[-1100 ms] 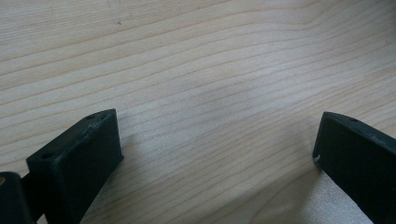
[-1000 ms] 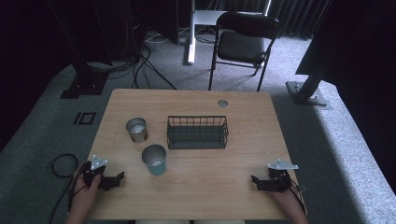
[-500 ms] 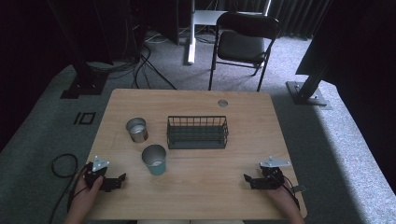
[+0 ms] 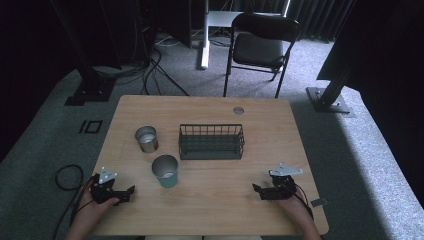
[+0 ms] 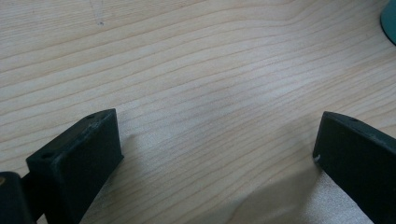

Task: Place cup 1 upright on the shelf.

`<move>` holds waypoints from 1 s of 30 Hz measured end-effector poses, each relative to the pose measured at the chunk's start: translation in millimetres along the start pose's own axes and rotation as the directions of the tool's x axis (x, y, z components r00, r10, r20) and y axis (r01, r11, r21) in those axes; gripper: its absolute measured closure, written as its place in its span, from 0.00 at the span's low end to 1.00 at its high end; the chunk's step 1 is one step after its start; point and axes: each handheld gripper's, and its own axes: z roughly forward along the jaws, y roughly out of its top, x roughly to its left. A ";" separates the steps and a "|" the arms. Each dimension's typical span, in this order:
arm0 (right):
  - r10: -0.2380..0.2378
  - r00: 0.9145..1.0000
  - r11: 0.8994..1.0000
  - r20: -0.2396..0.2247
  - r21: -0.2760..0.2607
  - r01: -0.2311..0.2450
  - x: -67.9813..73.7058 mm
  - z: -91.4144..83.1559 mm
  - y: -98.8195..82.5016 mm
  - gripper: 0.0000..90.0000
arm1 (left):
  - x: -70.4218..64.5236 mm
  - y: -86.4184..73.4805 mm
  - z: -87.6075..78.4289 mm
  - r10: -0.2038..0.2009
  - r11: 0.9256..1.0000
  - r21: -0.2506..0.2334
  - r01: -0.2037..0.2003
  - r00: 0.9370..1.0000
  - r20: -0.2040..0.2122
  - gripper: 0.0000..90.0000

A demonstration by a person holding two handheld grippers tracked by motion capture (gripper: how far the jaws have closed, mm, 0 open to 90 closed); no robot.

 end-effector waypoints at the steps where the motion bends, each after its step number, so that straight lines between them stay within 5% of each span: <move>1: -0.004 1.000 1.000 -0.007 -0.002 0.004 2.1 1.4 1.9 0.13 | 0.0 0.0 0.0 0.000 1.000 0.000 0.000 1.000 0.000 0.02; 16: -0.069 0.994 0.998 -0.082 -0.015 0.068 28.6 21.2 26.6 0.13 | 0.0 0.0 -0.1 0.001 1.000 0.001 -0.001 1.000 0.000 0.02; 30: -0.142 0.978 0.990 -0.152 -0.018 0.141 57.2 43.6 48.5 0.13 | 0.0 0.0 -0.1 0.000 1.000 0.001 0.000 1.000 0.000 0.02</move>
